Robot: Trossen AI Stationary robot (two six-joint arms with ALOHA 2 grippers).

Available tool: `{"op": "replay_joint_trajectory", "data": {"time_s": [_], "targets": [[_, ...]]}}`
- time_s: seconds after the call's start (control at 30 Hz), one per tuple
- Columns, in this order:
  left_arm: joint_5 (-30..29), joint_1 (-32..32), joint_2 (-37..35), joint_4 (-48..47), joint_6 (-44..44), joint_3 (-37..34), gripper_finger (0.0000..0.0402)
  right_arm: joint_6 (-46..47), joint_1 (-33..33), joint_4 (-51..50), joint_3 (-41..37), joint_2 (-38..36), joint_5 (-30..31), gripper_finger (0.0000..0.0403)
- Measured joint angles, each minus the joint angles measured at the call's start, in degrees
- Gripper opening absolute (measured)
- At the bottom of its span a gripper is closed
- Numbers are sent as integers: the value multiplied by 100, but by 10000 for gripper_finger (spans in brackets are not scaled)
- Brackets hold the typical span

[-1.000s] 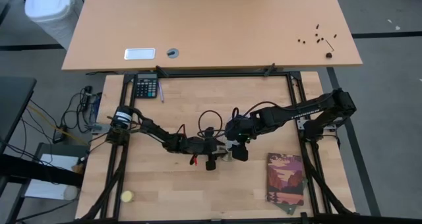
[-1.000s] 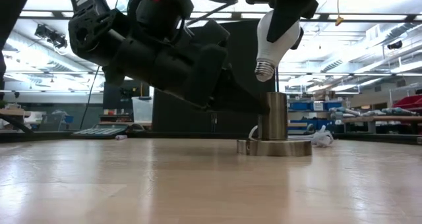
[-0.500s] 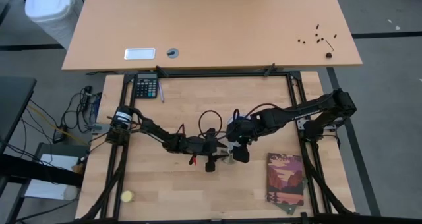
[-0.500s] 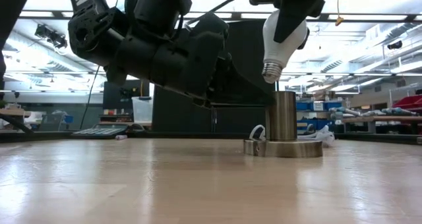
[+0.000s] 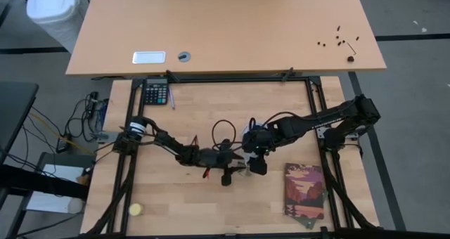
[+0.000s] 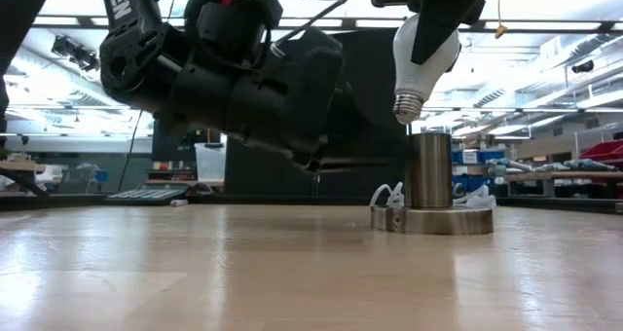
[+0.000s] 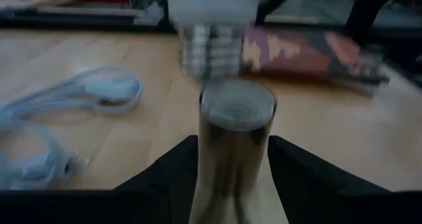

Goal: Screw lightbulb
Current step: Insert the lightbulb into the lamp socket

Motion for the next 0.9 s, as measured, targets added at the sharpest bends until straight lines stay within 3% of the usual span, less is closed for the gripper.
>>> {"op": "replay_joint_trajectory", "data": {"time_s": [0.3,0.57,0.77,0.9], "targets": [[-721,-291,34,-264,157,9,188,7,49,-131,-2,0,44,279],[-728,-300,36,-406,282,9,188,7,48,-116,-2,0,53,279],[-1096,-319,36,-319,-140,9,189,7,47,-118,-2,0,54,279],[-1100,-341,36,-195,-183,47,206,-19,49,-118,-2,0,53,279]]}}
